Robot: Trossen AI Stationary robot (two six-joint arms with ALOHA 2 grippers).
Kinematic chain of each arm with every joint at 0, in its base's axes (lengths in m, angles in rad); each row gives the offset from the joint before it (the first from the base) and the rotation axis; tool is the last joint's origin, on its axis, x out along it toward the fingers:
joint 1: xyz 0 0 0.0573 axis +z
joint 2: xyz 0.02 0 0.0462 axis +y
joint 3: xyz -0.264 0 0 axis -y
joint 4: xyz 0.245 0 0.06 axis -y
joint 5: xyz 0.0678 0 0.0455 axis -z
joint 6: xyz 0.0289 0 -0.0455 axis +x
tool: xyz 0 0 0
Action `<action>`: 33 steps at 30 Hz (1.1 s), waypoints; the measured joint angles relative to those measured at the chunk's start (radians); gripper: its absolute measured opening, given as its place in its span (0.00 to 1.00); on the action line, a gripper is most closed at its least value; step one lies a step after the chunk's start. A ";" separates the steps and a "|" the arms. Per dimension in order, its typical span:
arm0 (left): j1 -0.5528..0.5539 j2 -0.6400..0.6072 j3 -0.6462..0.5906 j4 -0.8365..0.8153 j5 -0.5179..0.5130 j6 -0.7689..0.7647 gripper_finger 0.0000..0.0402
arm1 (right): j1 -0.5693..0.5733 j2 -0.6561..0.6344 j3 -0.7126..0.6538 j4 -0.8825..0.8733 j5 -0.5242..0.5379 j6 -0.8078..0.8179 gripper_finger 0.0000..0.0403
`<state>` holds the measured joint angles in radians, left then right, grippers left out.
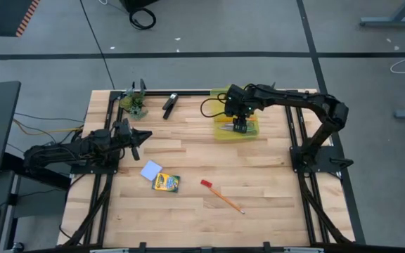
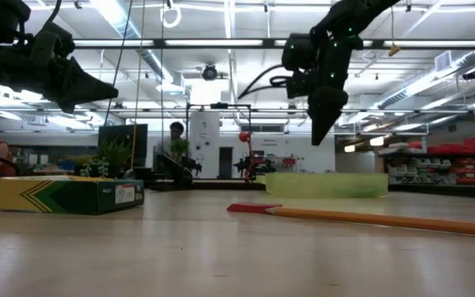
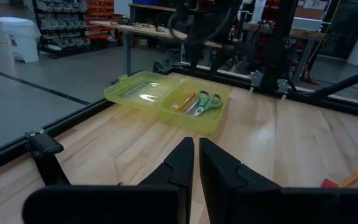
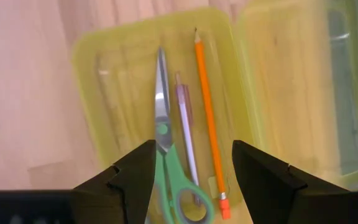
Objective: Pack school essentials
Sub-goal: Put the yellow pencil into the yellow supply box
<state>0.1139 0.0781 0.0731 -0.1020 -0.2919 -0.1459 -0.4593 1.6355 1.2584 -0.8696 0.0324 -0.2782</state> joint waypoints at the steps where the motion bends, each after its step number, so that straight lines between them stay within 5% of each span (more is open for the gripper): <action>1: 0.000 0.000 0.000 0.000 0.000 0.000 0.07 | 0.008 -0.010 0.000 0.004 0.001 0.008 0.54; 9: 0.000 0.000 0.000 0.000 0.000 0.000 0.07 | 0.137 -0.126 -0.019 0.047 0.018 0.175 0.54; 13: 0.000 0.000 0.000 0.000 0.000 0.000 0.09 | 0.248 -0.161 -0.022 0.059 0.114 0.273 0.54; 21: 0.000 0.000 0.000 0.000 0.000 0.000 0.07 | 0.462 -0.158 -0.023 0.075 0.241 0.413 0.54; 33: 0.000 0.000 0.000 0.000 0.000 0.000 0.10 | 0.626 -0.155 -0.024 0.172 0.320 0.565 0.54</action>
<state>0.1140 0.0783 0.0731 -0.1018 -0.2920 -0.1459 0.1665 1.4807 1.2343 -0.6975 0.3521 0.2872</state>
